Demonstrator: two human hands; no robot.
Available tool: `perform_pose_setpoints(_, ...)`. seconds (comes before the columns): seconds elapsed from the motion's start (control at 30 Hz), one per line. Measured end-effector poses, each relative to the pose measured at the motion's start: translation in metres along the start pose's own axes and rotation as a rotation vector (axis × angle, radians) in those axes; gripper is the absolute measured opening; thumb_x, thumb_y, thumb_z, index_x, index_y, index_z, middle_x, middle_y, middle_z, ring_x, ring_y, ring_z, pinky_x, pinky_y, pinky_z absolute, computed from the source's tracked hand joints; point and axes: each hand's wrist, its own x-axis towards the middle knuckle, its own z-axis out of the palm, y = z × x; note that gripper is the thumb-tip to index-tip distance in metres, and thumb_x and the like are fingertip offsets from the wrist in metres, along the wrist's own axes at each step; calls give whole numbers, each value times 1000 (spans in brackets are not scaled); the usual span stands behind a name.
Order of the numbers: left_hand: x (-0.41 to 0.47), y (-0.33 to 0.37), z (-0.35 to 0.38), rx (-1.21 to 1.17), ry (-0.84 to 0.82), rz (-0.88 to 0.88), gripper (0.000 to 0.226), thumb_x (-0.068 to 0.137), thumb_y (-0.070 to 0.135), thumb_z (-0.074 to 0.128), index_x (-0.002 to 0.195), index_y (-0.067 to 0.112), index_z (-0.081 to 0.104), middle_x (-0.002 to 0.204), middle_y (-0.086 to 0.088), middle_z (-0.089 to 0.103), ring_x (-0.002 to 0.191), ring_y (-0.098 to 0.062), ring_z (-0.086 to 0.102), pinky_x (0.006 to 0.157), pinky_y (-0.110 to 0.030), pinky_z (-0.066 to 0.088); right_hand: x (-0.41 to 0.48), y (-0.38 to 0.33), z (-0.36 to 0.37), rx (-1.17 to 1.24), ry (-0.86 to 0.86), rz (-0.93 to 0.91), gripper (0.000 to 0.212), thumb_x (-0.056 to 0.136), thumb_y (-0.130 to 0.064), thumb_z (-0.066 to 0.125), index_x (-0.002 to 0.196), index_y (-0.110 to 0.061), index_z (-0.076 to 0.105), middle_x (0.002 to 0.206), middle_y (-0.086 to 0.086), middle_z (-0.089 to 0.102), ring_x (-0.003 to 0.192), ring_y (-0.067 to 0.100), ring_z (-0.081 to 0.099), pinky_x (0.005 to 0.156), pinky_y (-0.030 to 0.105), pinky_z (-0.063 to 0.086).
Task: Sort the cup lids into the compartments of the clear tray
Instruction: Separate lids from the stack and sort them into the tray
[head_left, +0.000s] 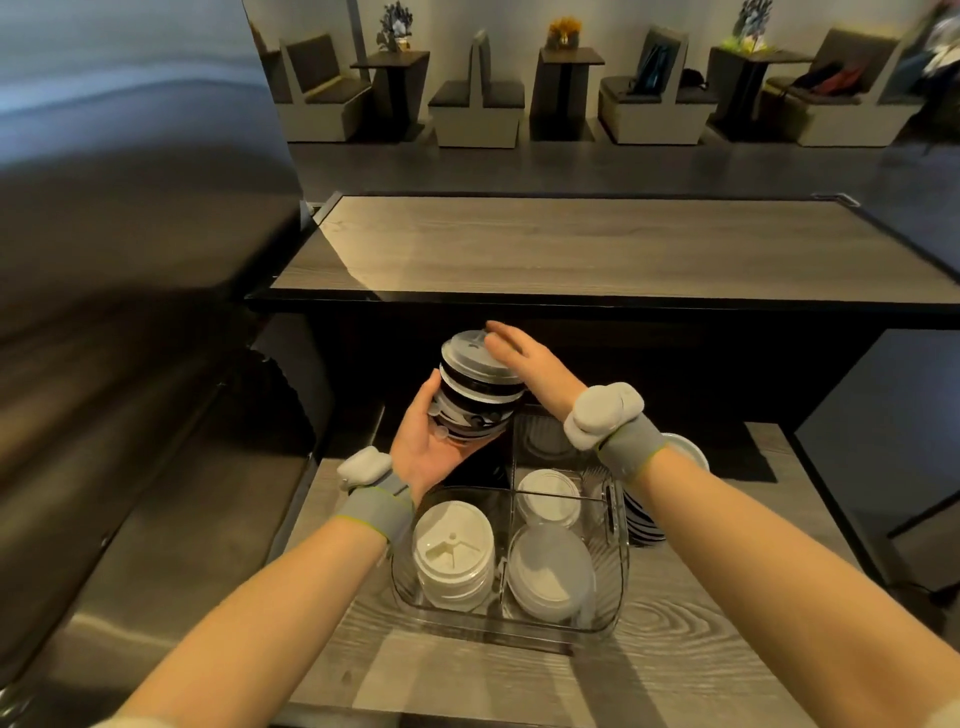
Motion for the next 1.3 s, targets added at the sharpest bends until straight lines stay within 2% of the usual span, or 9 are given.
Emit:
perform_pose_setpoints(0.13,-2,14,-13,19,10,40,41,91,43,46,114,14,64,110,-15,69,106,-32,61,87,-44,53,0,-1,10,-116,7,-77,76,79,-37,68,142,-24,29,143,1,40,126,10,39,104,25,32)
perform_pose_setpoints(0.27,-6,19,-21,27,4,48,40,90,43,46,108,14,67,106,-14,72,94,-31,70,78,-42,58,-1,3,11,-106,64,-40,68,80,-47,63,139,-36,30,144,7,34,133,24,31,113,40,28)
perform_pose_setpoints(0.43,-11,18,-23,45,13,63,42,93,44,42,111,14,65,106,-13,72,93,-29,70,78,-38,58,-19,0,2,-40,76,-60,59,89,-32,56,141,-20,31,144,6,39,130,15,37,104,26,32)
perform_pose_setpoints(0.63,-18,11,-28,12,36,113,41,93,44,45,112,13,64,108,-15,70,97,-32,67,84,-43,55,-81,15,-11,-176,-19,-103,57,86,-28,62,135,-31,33,126,-5,42,117,10,44,95,19,37)
perform_pose_setpoints(0.8,-26,2,-24,-4,55,153,42,93,43,46,96,13,75,97,-13,74,86,-31,72,68,-40,59,-123,40,-14,-410,-137,-111,59,80,-29,68,132,-26,38,132,-3,44,122,11,43,106,34,37)
perform_pose_setpoints(1.0,-35,-4,-21,-10,65,172,40,94,43,43,109,13,64,96,-14,75,84,-30,72,67,-40,60,-134,81,-2,-1151,-418,-140,72,76,-56,61,133,-26,31,130,5,46,107,28,54,88,39,47)
perform_pose_setpoints(1.13,-42,-7,-22,-24,94,184,40,93,43,44,108,12,65,96,-14,74,83,-30,72,67,-40,60,-124,98,4,-1293,-483,-178,71,78,-57,59,134,-21,36,135,7,44,122,26,39,100,38,36)
perform_pose_setpoints(1.23,-44,-8,-25,-17,100,182,44,93,43,44,94,12,76,97,-13,75,85,-30,72,70,-41,60,-120,91,1,-1194,-353,-220,62,78,-64,53,121,-20,53,127,6,44,117,23,40,95,36,36)
perform_pose_setpoints(1.3,-46,-8,-26,-14,103,175,42,92,42,46,93,13,76,96,-13,75,85,-30,72,68,-41,59,-113,72,1,-1035,-157,-321,49,82,-58,53,99,-13,61,105,5,49,93,19,48,78,36,44)
